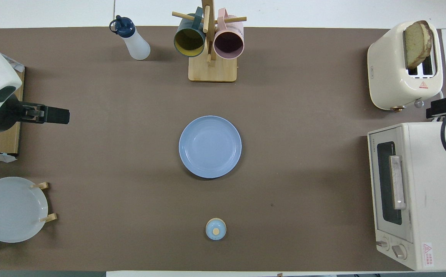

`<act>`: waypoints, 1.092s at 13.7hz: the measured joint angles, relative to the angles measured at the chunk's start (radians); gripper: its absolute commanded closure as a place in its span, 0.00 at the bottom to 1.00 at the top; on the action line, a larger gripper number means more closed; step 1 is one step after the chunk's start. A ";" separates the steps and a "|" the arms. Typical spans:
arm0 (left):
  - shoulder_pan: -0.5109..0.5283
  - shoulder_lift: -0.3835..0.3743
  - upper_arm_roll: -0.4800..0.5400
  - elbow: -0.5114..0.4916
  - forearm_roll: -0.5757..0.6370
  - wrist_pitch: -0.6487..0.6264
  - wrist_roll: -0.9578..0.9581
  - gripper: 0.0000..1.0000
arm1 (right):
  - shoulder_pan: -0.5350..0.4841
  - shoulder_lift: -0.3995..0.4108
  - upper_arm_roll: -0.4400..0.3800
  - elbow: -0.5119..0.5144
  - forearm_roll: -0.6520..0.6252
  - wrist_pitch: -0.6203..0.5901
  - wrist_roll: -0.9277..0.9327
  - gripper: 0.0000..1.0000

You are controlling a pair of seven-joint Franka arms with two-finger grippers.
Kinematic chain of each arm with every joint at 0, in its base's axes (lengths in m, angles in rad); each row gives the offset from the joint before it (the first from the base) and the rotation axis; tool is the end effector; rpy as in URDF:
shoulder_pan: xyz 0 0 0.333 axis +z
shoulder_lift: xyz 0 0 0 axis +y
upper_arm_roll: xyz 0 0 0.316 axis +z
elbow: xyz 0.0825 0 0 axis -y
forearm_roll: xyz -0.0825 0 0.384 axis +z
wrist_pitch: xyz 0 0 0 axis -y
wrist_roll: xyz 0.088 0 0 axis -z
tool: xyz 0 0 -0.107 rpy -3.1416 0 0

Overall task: Put bread on plate and add seasoning
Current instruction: 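Reach the left gripper toward the blue-capped bottle while the right gripper reaches the toaster, then grasp the bread slice in the toaster with the right gripper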

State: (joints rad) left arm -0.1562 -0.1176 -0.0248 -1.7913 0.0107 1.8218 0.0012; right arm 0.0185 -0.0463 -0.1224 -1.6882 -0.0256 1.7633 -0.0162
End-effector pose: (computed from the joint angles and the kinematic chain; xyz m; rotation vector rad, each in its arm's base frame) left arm 0.5294 -0.0967 0.6063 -3.1195 0.2880 -0.2333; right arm 0.5537 -0.0615 0.6118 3.1063 -0.1314 0.1862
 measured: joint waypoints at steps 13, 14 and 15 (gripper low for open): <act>-0.089 0.391 -0.001 -0.311 0.000 1.164 0.009 0.00 | -0.057 0.303 -0.005 -0.074 0.045 0.807 -0.156 0.22; -0.113 0.432 0.003 -0.296 0.000 1.186 0.009 0.00 | -0.066 0.311 -0.005 -0.074 0.045 0.812 -0.171 0.44; -0.148 0.466 0.020 -0.284 0.000 1.207 0.009 0.00 | -0.071 0.319 -0.005 -0.076 0.045 0.817 -0.173 0.76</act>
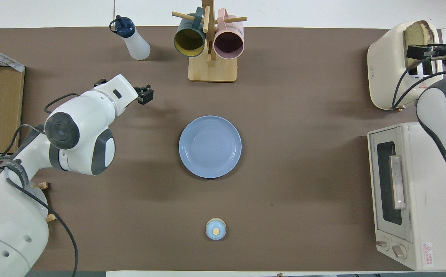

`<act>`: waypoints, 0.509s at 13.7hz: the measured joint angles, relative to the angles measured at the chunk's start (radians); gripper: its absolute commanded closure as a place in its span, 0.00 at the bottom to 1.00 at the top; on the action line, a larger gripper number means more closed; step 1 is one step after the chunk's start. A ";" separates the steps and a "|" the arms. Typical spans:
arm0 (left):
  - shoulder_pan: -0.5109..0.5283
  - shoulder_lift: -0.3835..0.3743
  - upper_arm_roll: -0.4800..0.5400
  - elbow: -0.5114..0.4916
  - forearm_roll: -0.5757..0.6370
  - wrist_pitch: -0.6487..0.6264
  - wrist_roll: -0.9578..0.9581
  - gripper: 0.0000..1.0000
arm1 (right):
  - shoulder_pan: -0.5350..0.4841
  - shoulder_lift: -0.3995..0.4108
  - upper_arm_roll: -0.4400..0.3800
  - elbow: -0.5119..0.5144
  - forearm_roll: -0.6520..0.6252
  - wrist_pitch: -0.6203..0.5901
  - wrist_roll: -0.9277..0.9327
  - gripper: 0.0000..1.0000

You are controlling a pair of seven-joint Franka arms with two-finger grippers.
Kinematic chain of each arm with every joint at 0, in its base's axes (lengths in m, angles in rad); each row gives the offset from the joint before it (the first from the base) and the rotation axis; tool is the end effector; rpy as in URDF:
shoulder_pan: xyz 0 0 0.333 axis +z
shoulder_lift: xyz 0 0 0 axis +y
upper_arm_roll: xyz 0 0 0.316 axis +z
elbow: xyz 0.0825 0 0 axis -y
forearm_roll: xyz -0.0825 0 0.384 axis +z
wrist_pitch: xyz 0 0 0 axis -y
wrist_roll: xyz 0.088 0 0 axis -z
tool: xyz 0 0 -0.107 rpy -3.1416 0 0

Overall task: Put bread on plate and add seasoning
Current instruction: 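Grasp the bread slice in the toaster with the right gripper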

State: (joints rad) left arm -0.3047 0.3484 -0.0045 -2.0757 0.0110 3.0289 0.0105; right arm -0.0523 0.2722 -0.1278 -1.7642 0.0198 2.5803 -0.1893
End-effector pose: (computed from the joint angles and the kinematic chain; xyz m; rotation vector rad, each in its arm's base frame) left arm 0.6031 -0.1933 0.3288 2.8804 -0.4789 0.9015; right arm 0.6654 -0.1135 0.4718 2.9183 0.0141 0.7988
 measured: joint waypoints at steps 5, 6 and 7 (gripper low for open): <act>-0.166 0.093 0.192 0.049 -0.005 0.096 -0.077 0.00 | -0.009 0.008 0.001 0.001 -0.005 0.006 -0.013 1.00; -0.166 0.108 0.198 0.069 -0.005 0.108 -0.108 0.00 | -0.006 0.007 0.003 0.029 -0.012 -0.036 -0.050 1.00; -0.167 0.123 0.200 0.090 -0.005 0.115 -0.128 0.00 | -0.004 0.005 0.007 0.080 -0.016 -0.115 -0.091 1.00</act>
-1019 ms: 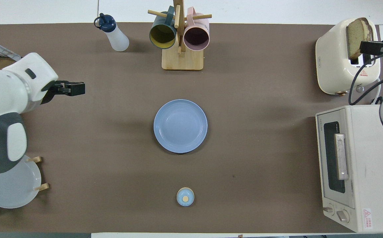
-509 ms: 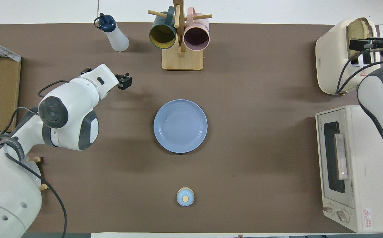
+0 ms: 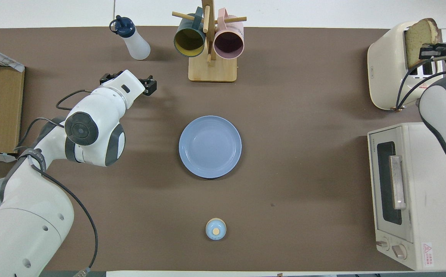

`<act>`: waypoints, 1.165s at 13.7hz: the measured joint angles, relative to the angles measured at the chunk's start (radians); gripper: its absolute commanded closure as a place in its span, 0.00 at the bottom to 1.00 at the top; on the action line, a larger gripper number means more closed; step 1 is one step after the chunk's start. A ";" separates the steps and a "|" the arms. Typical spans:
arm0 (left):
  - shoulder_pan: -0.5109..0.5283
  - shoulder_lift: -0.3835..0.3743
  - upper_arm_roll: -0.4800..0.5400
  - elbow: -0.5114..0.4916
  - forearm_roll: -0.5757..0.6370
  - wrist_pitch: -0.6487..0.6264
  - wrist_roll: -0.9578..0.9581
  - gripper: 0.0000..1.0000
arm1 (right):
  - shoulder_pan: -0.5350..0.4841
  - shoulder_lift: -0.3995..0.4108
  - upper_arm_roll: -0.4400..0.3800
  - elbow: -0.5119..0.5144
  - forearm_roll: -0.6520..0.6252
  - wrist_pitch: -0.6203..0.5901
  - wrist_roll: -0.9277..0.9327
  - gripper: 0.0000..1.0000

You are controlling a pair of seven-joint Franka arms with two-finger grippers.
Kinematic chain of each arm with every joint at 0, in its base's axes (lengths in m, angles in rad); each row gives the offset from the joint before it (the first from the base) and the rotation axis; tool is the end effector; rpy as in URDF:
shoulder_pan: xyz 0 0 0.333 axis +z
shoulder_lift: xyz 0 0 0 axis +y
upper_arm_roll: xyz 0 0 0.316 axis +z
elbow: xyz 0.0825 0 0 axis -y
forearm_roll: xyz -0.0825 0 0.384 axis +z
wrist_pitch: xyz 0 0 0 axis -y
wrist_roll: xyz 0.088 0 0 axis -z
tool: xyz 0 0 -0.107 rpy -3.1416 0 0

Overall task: Put bread on plate and add seasoning
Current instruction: 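Grasp the bread slice in the toaster with the right gripper, then carry the bread onto the blue plate while the left gripper grasps the bottle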

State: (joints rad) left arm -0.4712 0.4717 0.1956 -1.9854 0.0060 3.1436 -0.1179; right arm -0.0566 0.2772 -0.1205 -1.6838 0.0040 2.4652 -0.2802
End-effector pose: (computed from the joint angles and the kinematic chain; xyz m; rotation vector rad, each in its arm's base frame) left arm 0.6315 -0.1913 0.3098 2.8828 -0.3135 1.0532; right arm 0.6716 -0.1116 0.4946 2.9078 0.1655 0.7243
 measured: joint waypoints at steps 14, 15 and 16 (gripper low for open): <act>0.013 0.158 0.028 0.295 -0.040 -0.104 -0.048 0.00 | 0.598 -0.258 0.073 -0.141 0.047 -0.386 0.519 1.00; 0.015 0.164 0.028 0.301 -0.040 -0.107 -0.055 0.00 | 0.652 -0.264 0.074 -0.201 0.051 -0.307 0.622 1.00; 0.018 0.171 0.028 0.308 -0.040 -0.108 -0.059 0.00 | 0.701 -0.257 0.074 -0.238 0.052 -0.243 0.710 1.00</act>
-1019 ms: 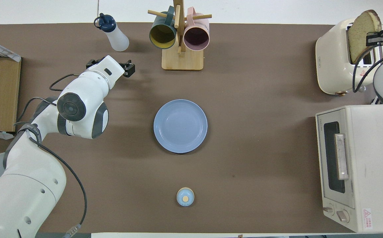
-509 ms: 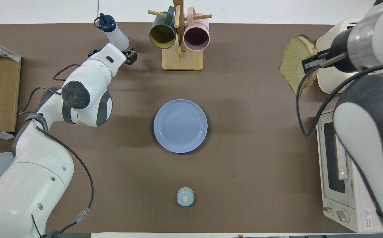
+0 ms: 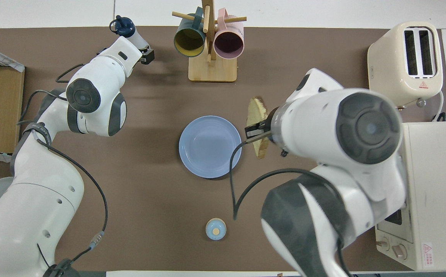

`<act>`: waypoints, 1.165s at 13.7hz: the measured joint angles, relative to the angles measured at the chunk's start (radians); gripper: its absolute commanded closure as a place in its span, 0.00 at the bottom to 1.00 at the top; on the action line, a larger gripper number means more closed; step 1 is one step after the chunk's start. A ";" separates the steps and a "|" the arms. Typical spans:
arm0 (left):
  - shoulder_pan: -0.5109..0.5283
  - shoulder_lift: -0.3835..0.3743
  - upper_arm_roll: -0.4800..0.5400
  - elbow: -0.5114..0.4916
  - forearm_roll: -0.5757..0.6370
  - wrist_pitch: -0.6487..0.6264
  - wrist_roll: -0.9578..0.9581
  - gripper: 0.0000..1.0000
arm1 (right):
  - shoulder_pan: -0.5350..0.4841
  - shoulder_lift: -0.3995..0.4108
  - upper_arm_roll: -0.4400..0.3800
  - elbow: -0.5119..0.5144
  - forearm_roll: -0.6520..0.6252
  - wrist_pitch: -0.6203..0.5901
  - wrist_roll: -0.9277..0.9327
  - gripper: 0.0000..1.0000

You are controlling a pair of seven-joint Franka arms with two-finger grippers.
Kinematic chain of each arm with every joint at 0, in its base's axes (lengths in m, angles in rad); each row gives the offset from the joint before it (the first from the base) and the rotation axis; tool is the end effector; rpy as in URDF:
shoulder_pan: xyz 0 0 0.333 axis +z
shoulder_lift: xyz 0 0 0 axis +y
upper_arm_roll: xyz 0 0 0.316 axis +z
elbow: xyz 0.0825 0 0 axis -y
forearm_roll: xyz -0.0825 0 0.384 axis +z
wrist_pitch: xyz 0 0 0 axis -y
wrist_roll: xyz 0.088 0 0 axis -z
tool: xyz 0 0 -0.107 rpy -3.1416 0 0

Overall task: Put bread on plate and add seasoning
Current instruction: 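Carry the bread onto the blue plate while the left gripper grasps the bottle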

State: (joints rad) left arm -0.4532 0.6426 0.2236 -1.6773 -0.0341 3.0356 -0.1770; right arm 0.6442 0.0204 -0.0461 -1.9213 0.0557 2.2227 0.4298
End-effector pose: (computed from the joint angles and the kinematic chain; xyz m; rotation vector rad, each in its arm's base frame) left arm 0.7037 -0.1928 0.3217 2.8779 -0.1648 1.1101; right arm 0.4873 0.3343 0.5066 -2.9367 -0.2072 -0.3278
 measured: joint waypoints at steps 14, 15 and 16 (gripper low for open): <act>0.014 0.143 0.001 0.178 0.000 -0.027 -0.069 1.00 | 0.101 0.147 -0.009 -0.170 0.007 0.463 0.288 1.00; 0.015 0.143 0.002 0.179 0.000 -0.027 -0.067 1.00 | 0.089 0.147 -0.010 -0.179 0.007 0.463 0.288 1.00; 0.020 0.142 0.002 0.180 -0.001 -0.027 -0.066 1.00 | 0.079 0.147 -0.011 -0.189 0.007 0.463 0.288 0.78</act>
State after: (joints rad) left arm -0.4329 0.7847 0.2258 -1.4969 -0.0349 3.0086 -0.2434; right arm 0.7228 0.1676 -0.0573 -2.1100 0.0624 2.6857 0.7182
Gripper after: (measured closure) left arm 0.423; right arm 0.912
